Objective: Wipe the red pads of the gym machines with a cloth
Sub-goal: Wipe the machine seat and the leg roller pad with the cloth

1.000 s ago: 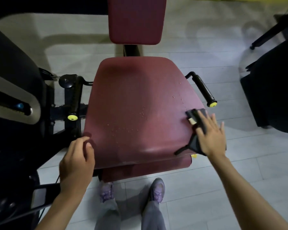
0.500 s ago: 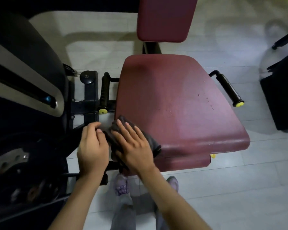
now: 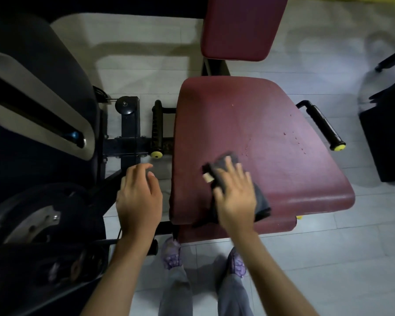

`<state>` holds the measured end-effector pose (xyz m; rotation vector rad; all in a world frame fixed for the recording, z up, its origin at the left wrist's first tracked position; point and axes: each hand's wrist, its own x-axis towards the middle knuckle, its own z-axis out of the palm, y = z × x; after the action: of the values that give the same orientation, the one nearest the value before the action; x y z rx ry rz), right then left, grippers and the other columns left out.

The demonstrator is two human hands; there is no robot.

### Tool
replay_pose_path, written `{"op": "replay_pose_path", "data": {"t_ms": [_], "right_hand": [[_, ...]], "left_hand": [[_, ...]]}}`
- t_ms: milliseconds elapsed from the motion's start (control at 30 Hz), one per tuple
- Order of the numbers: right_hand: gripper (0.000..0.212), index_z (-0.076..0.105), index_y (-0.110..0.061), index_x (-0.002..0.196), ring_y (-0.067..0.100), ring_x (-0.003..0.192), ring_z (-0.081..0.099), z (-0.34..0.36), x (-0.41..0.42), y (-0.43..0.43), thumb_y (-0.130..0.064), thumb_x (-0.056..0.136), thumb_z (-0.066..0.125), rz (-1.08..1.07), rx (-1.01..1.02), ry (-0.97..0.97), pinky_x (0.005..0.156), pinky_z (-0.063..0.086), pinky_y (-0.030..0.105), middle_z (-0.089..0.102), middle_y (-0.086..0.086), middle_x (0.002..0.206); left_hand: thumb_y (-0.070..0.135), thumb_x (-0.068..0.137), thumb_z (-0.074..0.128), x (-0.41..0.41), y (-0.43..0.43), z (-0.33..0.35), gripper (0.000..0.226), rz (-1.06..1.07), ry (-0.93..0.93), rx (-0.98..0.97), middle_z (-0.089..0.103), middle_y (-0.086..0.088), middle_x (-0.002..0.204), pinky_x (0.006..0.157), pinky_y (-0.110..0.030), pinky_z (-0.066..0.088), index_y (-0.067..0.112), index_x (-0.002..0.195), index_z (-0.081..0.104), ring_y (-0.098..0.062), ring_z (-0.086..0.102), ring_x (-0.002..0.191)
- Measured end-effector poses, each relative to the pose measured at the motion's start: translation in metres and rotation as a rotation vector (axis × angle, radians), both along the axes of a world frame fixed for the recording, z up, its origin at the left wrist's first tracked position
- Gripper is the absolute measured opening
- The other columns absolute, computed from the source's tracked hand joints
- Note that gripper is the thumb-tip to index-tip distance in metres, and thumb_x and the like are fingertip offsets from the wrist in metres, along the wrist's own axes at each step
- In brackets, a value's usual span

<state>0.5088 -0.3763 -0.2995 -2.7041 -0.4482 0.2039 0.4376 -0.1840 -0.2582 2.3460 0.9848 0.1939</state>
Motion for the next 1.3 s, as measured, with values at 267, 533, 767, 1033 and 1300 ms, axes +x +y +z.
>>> {"op": "replay_pose_path", "data": {"t_ms": [267,533,767,1033,1300], "right_hand": [[0.047,0.061,-0.021,0.137,0.028,0.155,0.024,-0.006,-0.037,0.063,-0.031,0.091,0.057,0.49,-0.001,-0.01,0.123,0.026,0.049,0.028,0.001,0.167],[0.054,0.047,-0.028,0.151,0.02,0.155,0.025,-0.005,-0.006,0.036,-0.035,0.097,0.051,0.445,-0.052,0.047,0.127,0.019,0.039,0.022,-0.002,0.169],[0.06,0.029,-0.029,0.161,0.03,0.158,0.01,-0.056,0.141,0.12,-0.029,0.104,0.049,0.318,-0.112,0.203,0.128,0.006,0.047,0.01,0.003,0.172],[0.059,0.025,-0.032,0.161,0.024,0.159,-0.004,-0.103,0.254,0.177,-0.045,0.105,0.039,0.369,-0.161,0.187,0.128,-0.002,0.049,-0.002,0.0,0.172],[0.057,0.039,-0.032,0.153,0.021,0.158,0.008,-0.07,0.163,0.112,-0.047,0.098,0.04,0.48,-0.12,0.16,0.125,0.009,0.044,0.01,-0.001,0.172]], "left_hand": [[0.008,0.094,0.052,0.009,0.026,0.008,0.036,-0.013,0.057,0.011,0.06,-0.001,0.131,0.083,-0.048,0.052,0.018,0.128,0.059,-0.026,0.056,0.119],[0.018,0.101,0.052,0.062,0.045,-0.018,0.032,-0.04,0.018,-0.093,0.056,0.002,0.139,0.094,-0.044,0.048,0.02,0.133,0.058,-0.021,0.052,0.127],[0.023,0.108,0.042,0.133,0.063,-0.07,0.05,-0.078,0.181,-0.204,0.021,0.003,0.167,0.113,-0.047,0.036,0.025,0.157,0.034,-0.024,0.025,0.15],[0.037,0.11,0.03,0.184,0.071,-0.124,0.061,-0.015,0.291,-0.254,0.015,0.0,0.17,0.099,-0.051,0.046,0.036,0.162,-0.001,-0.033,0.042,0.142],[0.042,0.108,0.019,0.215,0.085,-0.128,0.058,-0.063,0.342,-0.102,0.054,-0.016,0.14,0.081,-0.051,0.055,0.034,0.163,0.006,-0.043,0.062,0.11]]}}
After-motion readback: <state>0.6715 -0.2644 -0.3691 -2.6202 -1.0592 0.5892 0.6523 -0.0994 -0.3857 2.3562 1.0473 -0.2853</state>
